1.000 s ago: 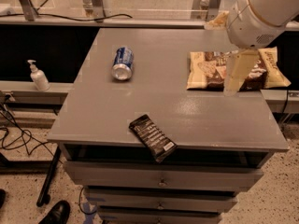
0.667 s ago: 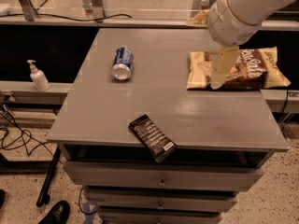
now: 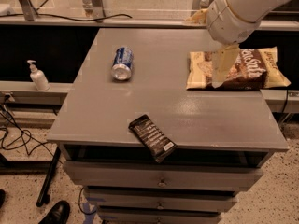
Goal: Place pepsi can upright
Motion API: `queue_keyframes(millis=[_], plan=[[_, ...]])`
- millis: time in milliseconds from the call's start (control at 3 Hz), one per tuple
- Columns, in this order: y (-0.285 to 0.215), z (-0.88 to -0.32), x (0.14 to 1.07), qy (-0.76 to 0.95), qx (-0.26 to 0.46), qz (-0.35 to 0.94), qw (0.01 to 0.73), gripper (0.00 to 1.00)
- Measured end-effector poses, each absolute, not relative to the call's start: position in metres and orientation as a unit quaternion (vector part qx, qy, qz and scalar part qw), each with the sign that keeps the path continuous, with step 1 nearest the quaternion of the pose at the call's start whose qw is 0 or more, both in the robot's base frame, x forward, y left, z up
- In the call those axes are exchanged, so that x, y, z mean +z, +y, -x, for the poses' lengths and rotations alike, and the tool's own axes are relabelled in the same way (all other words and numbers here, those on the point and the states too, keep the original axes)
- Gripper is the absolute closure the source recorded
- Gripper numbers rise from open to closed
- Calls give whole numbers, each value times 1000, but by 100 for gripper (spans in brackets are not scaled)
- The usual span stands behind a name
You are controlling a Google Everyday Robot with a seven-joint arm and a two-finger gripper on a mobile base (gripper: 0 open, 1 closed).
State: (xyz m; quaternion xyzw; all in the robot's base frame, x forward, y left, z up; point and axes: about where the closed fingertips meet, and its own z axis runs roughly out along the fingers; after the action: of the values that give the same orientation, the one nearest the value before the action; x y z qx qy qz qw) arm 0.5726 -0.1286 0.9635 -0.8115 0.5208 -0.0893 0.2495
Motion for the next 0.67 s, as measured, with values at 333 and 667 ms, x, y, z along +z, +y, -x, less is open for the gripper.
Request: queue_keyframes(millis=[333,667], plan=[[-102,-590,951,446,-79,860,234,0],[-70,-615,930,356,-64,906,219,0]])
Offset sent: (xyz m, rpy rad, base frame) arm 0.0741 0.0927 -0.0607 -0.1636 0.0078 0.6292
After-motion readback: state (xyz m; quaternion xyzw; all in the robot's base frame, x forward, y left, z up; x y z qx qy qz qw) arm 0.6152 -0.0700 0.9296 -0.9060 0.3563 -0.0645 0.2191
